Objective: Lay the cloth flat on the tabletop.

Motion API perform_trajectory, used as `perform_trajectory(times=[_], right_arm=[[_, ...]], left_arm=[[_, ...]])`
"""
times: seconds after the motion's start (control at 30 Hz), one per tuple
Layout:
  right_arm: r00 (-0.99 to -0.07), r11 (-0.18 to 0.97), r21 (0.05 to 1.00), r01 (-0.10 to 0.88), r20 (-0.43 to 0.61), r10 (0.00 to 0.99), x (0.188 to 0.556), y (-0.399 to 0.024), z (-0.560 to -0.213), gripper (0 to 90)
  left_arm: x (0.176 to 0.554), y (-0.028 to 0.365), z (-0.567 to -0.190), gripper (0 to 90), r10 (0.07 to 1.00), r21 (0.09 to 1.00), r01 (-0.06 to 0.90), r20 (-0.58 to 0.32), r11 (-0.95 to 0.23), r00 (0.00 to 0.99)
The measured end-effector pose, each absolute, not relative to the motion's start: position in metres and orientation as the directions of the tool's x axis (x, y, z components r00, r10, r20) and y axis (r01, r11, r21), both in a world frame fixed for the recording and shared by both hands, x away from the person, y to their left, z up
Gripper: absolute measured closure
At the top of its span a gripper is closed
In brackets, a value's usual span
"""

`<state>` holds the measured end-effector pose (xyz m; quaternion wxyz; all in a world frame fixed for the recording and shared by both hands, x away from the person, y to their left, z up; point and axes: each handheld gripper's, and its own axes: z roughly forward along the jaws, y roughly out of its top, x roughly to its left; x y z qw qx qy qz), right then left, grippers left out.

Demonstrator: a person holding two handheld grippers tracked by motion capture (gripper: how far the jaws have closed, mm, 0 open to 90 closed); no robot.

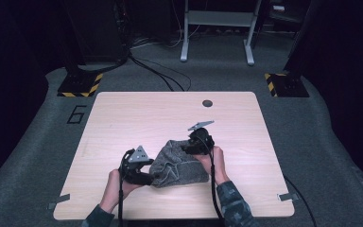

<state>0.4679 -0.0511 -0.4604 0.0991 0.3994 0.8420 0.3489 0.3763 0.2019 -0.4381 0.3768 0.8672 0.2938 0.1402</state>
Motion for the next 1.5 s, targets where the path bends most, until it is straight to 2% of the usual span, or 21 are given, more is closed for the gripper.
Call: perform_trajectory(times=[0.03,0.07,0.1,0.27,0.4,0.5,0.53,0.57,0.6,0.73,0.87,0.97,1.07,1.1,1.13,1.2,1.33,1.5], right_arm=[[-0.646,0.452,0.648,0.613,0.081,0.759,0.464,-0.057,-0.473,52.9],[-0.646,0.452,0.648,0.613,0.081,0.759,0.464,-0.057,-0.473,52.9],[-0.632,0.441,0.634,0.635,0.098,0.769,0.463,-0.062,-0.485,52.6],[-0.628,0.445,0.625,0.642,0.096,0.772,0.458,-0.06,-0.502,52.4],[-0.633,0.459,0.619,0.637,0.081,0.77,0.454,-0.057,-0.506,53.1],[-0.626,0.456,0.628,0.63,0.064,0.777,0.449,-0.057,-0.508,56.5],[-0.629,0.461,0.631,0.624,0.054,0.776,0.448,-0.058,-0.508,58.0],[-0.629,0.461,0.631,0.624,0.054,0.776,0.448,-0.058,-0.508,58.0],[-0.626,0.461,0.633,0.622,0.047,0.779,0.446,-0.058,-0.509,59.6],[-0.624,0.466,0.644,0.607,0.023,0.781,0.44,-0.059,-0.51,67.2],[-0.614,0.457,0.645,0.613,0.025,0.789,0.435,-0.063,-0.51,69.3],[-0.613,0.457,0.642,0.616,0.025,0.79,0.432,-0.066,-0.51,69.3],[-0.621,0.467,0.645,0.605,0.016,0.784,0.428,-0.071,-0.51,69.3],[-0.621,0.466,0.64,0.611,0.023,0.783,0.427,-0.074,-0.509,68.6],[-0.621,0.466,0.64,0.611,0.023,0.783,0.427,-0.074,-0.509,68.6],[-0.622,0.457,0.635,0.623,0.047,0.782,0.429,-0.076,-0.508,64.1],[-0.6,0.405,0.673,0.619,0.073,0.796,0.436,-0.091,-0.492,55.9],[-0.535,0.355,0.678,0.644,0.069,0.842,0.455,-0.106,-0.479,46.0]], left_arm=[[0.39,0.192,-0.441,42.6,0.624,0.708,0.401,0.073,-0.582,0.778],[0.39,0.192,-0.441,43.7,0.624,0.708,0.401,0.073,-0.582,0.778],[0.404,0.178,-0.449,44.5,0.618,0.672,0.399,0.112,-0.624,0.778],[0.425,0.146,-0.475,43.6,0.595,0.611,0.406,0.137,-0.68,0.792],[0.43,0.136,-0.486,43.7,0.59,0.582,0.407,0.158,-0.704,0.792],[0.437,0.137,-0.497,50.9,0.602,0.558,0.441,0.136,-0.703,0.787],[0.437,0.139,-0.498,55.5,0.608,0.558,0.446,0.137,-0.7,0.782],[0.437,0.139,-0.498,64.0,0.608,0.558,0.446,0.137,-0.7,0.782],[0.438,0.141,-0.5,64.0,0.61,0.562,0.447,0.134,-0.696,0.781],[0.44,0.156,-0.5,79.8,0.679,0.608,0.501,0.087,-0.616,0.729],[0.442,0.17,-0.498,81.1,0.717,0.635,0.528,0.06,-0.564,0.694],[0.446,0.189,-0.496,80.3,0.76,0.653,0.57,0.013,-0.498,0.65],[0.451,0.21,-0.496,75.8,0.788,0.656,0.606,-0.027,-0.45,0.615],[0.452,0.215,-0.497,69.2,0.799,0.659,0.618,-0.042,-0.429,0.6],[0.454,0.221,-0.496,69.2,0.806,0.655,0.63,-0.054,-0.417,0.59],[0.455,0.229,-0.494,63.1,0.82,0.663,0.638,-0.064,-0.392,0.569],[0.456,0.238,-0.489,41.0,0.835,0.67,0.652,-0.085,-0.355,0.543],[0.466,0.239,-0.479,32.1,0.836,0.678,0.647,-0.086,-0.349,0.542]])
